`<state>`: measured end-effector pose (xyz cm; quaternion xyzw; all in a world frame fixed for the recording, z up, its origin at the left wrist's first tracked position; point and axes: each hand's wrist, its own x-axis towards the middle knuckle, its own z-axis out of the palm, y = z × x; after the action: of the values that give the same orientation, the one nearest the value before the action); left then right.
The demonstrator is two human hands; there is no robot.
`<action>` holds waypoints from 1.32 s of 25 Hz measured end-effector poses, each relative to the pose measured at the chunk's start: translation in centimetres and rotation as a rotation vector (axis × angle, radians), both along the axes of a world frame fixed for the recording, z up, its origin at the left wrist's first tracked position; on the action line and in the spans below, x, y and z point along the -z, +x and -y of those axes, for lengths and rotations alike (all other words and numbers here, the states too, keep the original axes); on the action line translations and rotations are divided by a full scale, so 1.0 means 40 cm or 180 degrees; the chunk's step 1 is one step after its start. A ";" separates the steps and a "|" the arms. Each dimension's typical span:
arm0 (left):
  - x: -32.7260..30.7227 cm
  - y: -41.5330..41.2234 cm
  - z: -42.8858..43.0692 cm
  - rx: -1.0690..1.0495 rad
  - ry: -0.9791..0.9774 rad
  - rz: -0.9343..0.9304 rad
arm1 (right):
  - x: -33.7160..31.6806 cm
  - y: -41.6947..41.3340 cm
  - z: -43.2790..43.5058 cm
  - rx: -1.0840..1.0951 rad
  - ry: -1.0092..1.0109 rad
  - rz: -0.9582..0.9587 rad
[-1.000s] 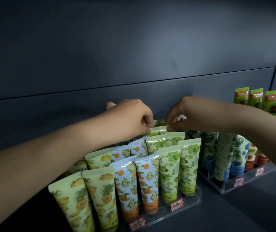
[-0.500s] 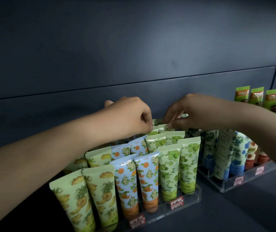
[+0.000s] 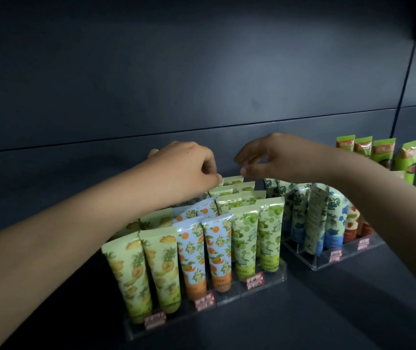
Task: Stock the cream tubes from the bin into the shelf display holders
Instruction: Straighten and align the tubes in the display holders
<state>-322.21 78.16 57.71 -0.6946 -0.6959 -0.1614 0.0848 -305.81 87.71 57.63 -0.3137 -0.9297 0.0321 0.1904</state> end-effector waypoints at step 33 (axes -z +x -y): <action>0.127 0.317 0.639 -0.0101 0.0177 -0.0209 | 0.107 0.429 0.706 0.1240 -0.0056 0.0325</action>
<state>-309.54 52.58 52.63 -0.6858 -0.6989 -0.1564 0.1294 -288.64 59.49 53.34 -0.4904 -0.8596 -0.0131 0.1428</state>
